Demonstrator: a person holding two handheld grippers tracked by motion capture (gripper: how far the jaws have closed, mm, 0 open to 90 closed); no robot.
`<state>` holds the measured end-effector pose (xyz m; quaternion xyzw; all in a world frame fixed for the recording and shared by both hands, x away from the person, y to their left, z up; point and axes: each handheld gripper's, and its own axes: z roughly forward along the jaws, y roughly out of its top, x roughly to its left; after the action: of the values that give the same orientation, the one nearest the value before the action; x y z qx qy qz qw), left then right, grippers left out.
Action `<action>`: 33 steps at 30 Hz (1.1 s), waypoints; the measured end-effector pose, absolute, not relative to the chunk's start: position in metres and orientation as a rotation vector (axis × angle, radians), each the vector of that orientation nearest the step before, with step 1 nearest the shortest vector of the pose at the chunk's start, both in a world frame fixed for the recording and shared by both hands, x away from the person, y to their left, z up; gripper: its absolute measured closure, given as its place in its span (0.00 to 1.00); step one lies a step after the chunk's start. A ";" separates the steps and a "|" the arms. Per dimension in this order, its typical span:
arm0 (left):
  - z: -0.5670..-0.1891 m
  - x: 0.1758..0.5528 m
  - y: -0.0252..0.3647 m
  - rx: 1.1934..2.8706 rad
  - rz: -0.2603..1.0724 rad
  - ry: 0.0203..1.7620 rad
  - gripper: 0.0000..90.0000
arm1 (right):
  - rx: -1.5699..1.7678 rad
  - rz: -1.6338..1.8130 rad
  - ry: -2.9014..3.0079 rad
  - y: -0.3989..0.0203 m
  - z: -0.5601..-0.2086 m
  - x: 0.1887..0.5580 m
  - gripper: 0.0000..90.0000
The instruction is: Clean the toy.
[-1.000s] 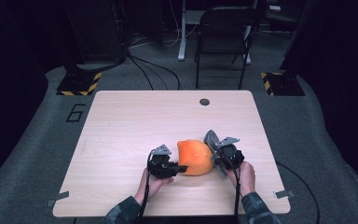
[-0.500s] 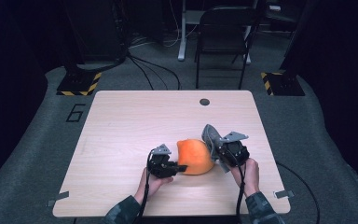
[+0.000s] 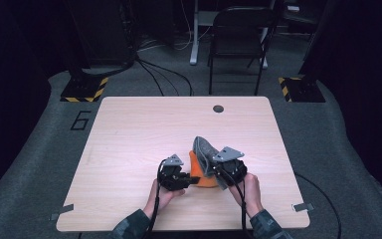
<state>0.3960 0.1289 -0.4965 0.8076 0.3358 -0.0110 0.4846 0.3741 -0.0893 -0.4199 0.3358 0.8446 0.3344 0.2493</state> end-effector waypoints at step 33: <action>-0.497 0.396 0.128 1.972 -0.030 0.798 0.84 | 1.211 0.773 2.195 -0.147 -0.437 0.401 0.86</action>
<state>0.3961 0.1285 -0.4970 0.8104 0.3277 -0.0124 0.4855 0.4010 -0.1468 -0.4368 0.4461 0.8088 0.2850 0.2563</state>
